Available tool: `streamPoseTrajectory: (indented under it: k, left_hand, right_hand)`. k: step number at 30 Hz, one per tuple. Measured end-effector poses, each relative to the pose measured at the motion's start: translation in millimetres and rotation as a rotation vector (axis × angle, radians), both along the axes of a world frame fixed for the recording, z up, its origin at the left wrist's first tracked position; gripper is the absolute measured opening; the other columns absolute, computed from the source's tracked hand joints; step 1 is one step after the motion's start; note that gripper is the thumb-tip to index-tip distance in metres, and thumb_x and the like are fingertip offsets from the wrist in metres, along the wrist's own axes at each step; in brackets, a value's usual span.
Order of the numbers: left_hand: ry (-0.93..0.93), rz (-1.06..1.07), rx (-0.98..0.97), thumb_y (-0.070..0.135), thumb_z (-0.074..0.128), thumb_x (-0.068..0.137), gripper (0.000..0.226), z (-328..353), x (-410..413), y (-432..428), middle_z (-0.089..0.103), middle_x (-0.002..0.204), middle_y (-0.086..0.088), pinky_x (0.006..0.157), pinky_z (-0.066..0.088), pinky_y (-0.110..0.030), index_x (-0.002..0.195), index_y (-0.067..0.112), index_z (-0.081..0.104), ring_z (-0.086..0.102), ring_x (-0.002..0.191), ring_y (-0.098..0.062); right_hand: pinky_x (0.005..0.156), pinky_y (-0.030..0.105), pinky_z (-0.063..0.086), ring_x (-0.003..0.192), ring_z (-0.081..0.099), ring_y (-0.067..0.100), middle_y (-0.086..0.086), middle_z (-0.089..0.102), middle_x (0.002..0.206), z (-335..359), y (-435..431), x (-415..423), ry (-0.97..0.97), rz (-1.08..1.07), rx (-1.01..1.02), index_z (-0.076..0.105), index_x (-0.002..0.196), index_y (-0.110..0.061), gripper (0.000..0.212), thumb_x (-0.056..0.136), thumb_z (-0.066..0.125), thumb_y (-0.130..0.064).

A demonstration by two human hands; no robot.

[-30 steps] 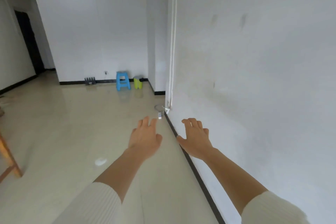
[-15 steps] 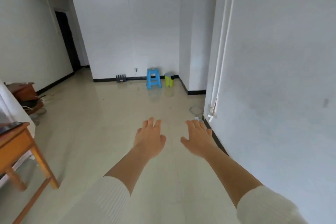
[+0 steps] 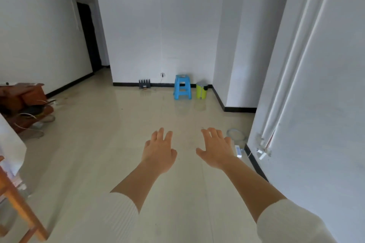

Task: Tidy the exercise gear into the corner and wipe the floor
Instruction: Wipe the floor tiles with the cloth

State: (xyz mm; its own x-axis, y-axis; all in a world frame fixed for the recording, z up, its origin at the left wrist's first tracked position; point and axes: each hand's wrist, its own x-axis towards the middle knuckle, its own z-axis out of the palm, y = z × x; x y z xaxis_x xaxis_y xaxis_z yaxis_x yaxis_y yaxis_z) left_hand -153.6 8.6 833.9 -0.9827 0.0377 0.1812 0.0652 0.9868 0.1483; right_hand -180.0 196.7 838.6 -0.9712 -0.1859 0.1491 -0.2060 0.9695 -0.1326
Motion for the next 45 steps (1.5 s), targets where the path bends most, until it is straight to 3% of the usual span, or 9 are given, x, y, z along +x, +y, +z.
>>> streamPoseTrajectory:
  k: [17, 26, 34, 39, 45]
  left_hand:
    - [0.025, 0.048, -0.018, 0.036, 0.037, 0.096, 0.060, 5, -482, -84, 0.008, 0.159, -0.010, 0.113, 0.026, -0.043, 0.150, 0.020, 0.015, 0.010, 0.146, -0.027]
    - [-0.017, 0.063, 0.031, 0.033, 0.040, 0.095, 0.059, 12, -779, -154, 0.017, 0.157, -0.009, 0.110, 0.030, -0.042, 0.149, 0.019, 0.019, 0.019, 0.142, -0.026]
    - [-0.003, 0.040, 0.067, 0.034, 0.039, 0.096, 0.059, -2, -1031, -153, 0.017, 0.157, -0.008, 0.111, 0.029, -0.040, 0.149, 0.018, 0.019, 0.020, 0.142, -0.024]
    - [0.029, 0.072, 0.232, 0.032, 0.045, 0.094, 0.064, -11, -1206, -132, 0.025, 0.153, -0.006, 0.107, 0.034, -0.039, 0.149, 0.016, 0.016, 0.028, 0.137, -0.023]
    - [0.020, 0.143, 0.342, 0.032, 0.047, 0.092, 0.069, -12, -1397, -127, 0.023, 0.154, -0.006, 0.108, 0.035, -0.040, 0.150, 0.017, 0.013, 0.026, 0.139, -0.022]
  right_hand:
    - [0.114, 0.050, 0.015, 0.143, 0.015, 0.020, 0.000, 0.018, 0.156, -1, -79, -491, -0.019, 0.035, 0.016, 0.018, 0.150, -0.021, 0.070, 0.092, 0.045, -0.049]
    - [0.114, 0.051, 0.014, 0.143, 0.016, 0.020, -0.001, 0.021, 0.155, -9, -143, -774, -0.091, -0.054, -0.093, 0.021, 0.149, -0.020, 0.071, 0.090, 0.049, -0.048]
    - [0.116, 0.048, 0.010, 0.146, 0.009, 0.019, 0.001, 0.013, 0.159, -13, -141, -1028, -0.038, -0.015, 0.043, 0.015, 0.151, -0.020, 0.072, 0.092, 0.046, -0.049]
    - [0.115, 0.047, 0.014, 0.145, 0.015, 0.019, 0.001, 0.018, 0.158, -11, -126, -1207, -0.014, -0.037, -0.022, 0.020, 0.150, -0.019, 0.073, 0.090, 0.050, -0.050]
    - [0.114, 0.044, 0.019, 0.143, 0.019, 0.019, 0.002, 0.020, 0.157, -1, -113, -1403, 0.006, -0.046, 0.003, 0.018, 0.149, -0.020, 0.071, 0.092, 0.049, -0.048]
